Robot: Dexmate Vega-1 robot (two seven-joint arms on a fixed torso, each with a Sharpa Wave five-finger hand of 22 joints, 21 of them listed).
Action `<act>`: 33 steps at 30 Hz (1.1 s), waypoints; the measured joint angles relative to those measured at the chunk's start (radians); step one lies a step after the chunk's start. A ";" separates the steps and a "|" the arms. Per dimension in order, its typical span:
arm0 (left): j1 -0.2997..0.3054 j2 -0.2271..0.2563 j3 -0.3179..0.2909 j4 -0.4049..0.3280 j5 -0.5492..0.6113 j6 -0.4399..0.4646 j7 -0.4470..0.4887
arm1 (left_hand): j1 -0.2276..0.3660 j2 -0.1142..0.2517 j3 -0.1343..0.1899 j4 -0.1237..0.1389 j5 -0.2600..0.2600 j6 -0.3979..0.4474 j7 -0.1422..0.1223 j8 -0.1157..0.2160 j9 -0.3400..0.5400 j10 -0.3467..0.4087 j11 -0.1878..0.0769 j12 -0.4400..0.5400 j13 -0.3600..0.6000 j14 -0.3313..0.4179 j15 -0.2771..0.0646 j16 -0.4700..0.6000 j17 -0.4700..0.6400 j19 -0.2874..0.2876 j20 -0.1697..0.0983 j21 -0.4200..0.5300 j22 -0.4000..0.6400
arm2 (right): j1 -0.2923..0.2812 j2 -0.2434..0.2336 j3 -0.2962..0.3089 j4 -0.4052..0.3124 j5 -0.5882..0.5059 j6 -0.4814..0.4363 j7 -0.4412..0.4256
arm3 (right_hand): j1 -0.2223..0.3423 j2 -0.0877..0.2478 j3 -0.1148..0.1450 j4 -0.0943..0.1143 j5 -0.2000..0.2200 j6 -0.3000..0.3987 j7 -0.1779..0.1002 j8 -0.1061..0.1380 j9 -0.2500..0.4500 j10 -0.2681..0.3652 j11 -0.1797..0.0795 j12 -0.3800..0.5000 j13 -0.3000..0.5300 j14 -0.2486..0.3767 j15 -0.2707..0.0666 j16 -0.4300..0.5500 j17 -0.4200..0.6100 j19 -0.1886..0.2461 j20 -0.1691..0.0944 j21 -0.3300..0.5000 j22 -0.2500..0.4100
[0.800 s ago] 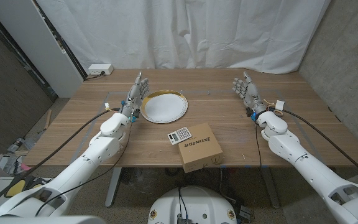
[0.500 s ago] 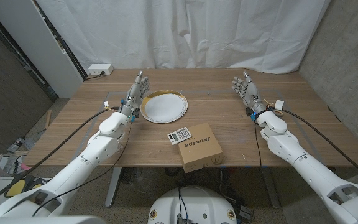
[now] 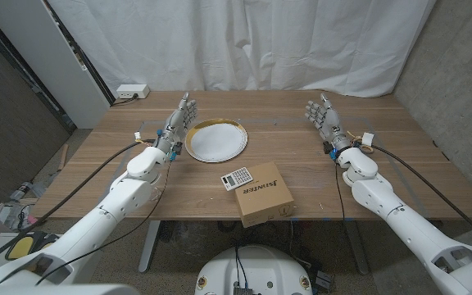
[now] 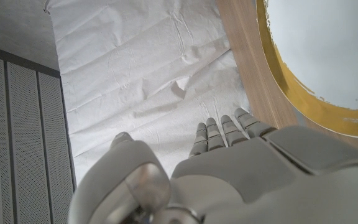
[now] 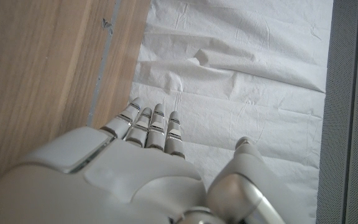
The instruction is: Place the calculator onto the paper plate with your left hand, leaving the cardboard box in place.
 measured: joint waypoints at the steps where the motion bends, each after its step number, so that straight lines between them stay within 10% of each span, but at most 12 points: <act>1: 0.007 0.007 -0.004 -0.012 0.000 0.002 0.001 | 0.008 0.008 0.004 -0.004 0.000 0.011 0.002 0.000 0.000 0.013 0.001 0.004 0.000 0.013 0.002 0.004 0.000 0.015 0.009 0.007 0.000 | 0.000 0.000 0.000 0.000 0.000 0.000 0.000 | 0.000 0.000 0.000 0.000 0.000 0.000 0.000 0.000 0.000 0.000 0.000 0.000 0.000 0.000 0.000 0.000 0.000 0.000 0.000 0.000 0.000; 33: 0.236 0.123 -0.115 -0.284 0.068 0.039 0.194 | 0.073 0.026 0.014 -0.030 -0.020 0.106 0.001 0.015 0.000 0.111 0.001 0.015 0.005 0.101 -0.009 0.012 0.003 0.065 0.019 0.012 0.005 | 0.001 -0.015 0.001 -0.016 -0.004 -0.009 0.007 | 0.000 0.000 0.000 0.000 0.000 0.016 -0.006 0.000 0.005 0.011 0.000 0.000 0.000 0.010 0.001 0.004 0.000 0.005 0.005 0.005 0.000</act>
